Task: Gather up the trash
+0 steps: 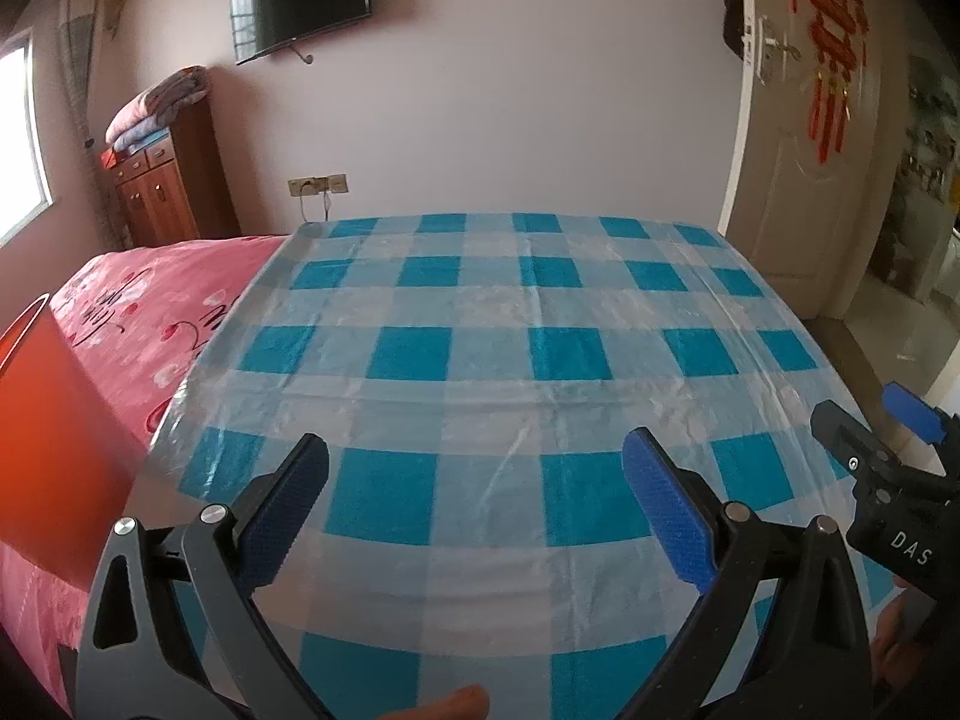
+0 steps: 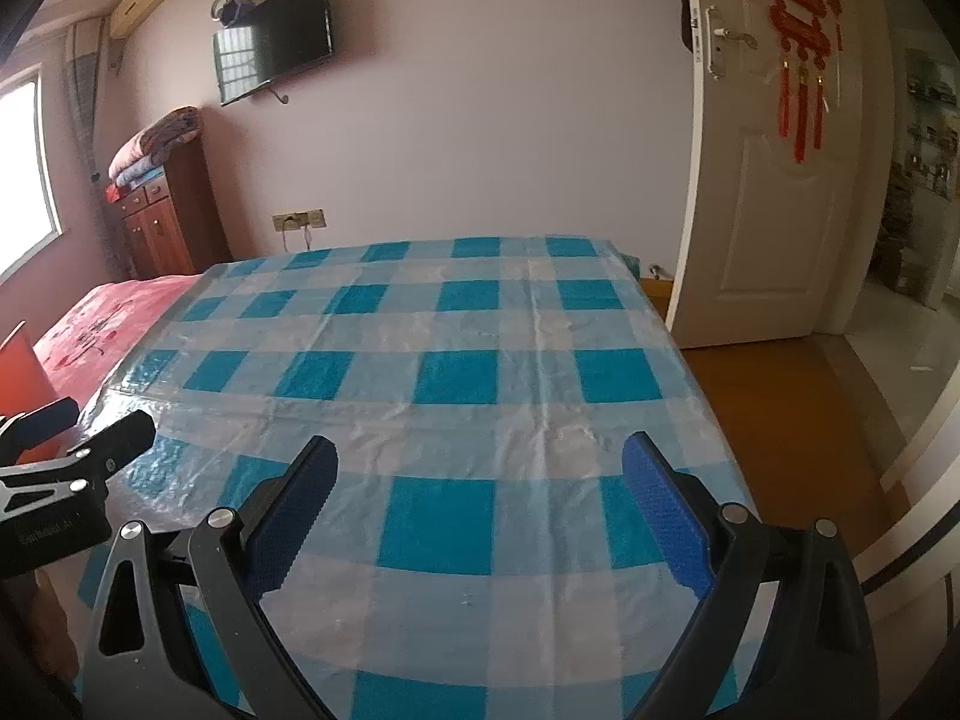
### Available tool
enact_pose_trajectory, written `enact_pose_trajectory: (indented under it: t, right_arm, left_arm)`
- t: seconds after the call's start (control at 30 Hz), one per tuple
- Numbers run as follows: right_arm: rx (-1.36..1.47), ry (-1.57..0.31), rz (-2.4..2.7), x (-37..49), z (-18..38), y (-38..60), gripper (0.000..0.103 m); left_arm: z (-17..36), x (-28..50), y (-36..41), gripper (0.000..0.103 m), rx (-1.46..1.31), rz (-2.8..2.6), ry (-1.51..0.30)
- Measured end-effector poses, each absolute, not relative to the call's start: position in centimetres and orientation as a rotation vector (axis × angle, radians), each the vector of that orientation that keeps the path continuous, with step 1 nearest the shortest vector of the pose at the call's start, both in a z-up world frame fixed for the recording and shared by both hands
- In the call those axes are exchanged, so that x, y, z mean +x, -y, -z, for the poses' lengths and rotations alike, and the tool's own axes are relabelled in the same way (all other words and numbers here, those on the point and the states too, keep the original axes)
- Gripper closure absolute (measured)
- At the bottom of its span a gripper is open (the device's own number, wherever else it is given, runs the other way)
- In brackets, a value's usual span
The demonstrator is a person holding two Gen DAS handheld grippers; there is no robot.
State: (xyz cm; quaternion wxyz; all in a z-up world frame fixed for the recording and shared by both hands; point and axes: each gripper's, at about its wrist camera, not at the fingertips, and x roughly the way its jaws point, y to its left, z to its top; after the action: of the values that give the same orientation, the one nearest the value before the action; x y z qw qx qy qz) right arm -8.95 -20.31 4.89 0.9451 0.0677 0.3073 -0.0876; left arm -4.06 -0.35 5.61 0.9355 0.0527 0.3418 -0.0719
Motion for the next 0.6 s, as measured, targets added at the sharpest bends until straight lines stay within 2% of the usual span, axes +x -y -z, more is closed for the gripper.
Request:
enact_pose_trajectory:
  t: [0.6]
  right_arm:
    - [0.119, -0.612, 0.214, -8.9, -3.8, 21.4, 0.008]
  left_arm:
    - [-4.2, -3.8, 3.2, 0.004, 0.129, 0.176, -0.732]
